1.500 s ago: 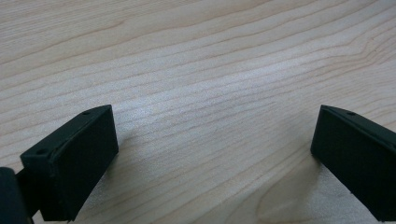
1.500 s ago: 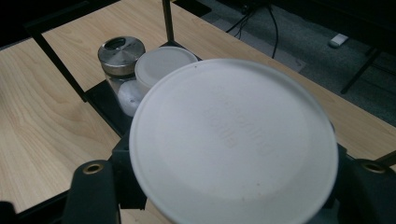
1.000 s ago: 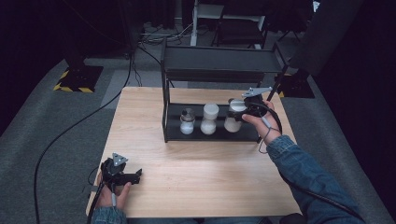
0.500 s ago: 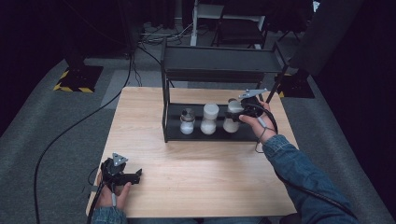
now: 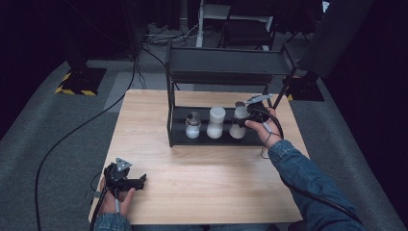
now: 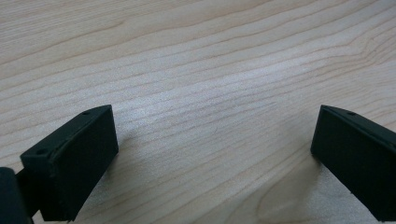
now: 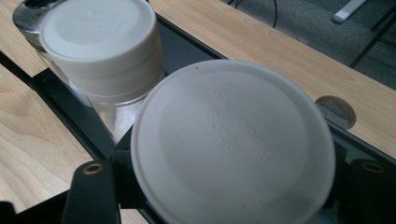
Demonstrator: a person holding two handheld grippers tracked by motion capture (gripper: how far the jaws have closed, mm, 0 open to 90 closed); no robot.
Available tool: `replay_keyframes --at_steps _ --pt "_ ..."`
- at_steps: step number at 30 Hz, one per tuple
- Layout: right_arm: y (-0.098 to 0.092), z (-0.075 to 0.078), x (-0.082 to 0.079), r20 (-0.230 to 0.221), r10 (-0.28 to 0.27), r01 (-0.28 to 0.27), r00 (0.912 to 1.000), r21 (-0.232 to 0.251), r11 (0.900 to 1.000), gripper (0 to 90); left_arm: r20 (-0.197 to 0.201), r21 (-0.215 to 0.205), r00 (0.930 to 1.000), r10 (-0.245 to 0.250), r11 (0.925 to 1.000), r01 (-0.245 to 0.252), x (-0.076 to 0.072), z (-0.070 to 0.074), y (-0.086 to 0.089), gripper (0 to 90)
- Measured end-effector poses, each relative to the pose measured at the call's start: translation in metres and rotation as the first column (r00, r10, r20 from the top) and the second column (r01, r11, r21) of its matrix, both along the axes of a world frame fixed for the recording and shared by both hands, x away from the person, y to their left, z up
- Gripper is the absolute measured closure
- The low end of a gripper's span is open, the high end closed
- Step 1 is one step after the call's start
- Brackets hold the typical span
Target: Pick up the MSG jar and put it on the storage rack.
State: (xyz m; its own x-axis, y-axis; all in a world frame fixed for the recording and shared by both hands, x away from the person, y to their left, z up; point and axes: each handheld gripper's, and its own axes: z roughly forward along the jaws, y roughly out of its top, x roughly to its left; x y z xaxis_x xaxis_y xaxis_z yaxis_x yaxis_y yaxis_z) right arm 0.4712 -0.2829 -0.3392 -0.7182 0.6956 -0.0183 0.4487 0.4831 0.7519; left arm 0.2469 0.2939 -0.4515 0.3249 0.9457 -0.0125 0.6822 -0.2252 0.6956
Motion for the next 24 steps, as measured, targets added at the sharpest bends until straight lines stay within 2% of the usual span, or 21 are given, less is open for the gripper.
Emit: replay_keyframes --at_steps 12,24 --pt "0.001 -0.008 0.003 -0.010 -0.014 0.014 0.9999 -0.004 1.000 33.4 0.000 0.000 1.0000 0.000 1.0000 0.000 0.000 0.000 0.000 0.5" --pt "-0.001 -0.013 0.000 0.009 -0.021 0.021 0.9997 0.010 1.000 32.7 0.000 0.000 1.0000 0.000 1.0000 0.000 0.000 0.000 0.000 0.5"
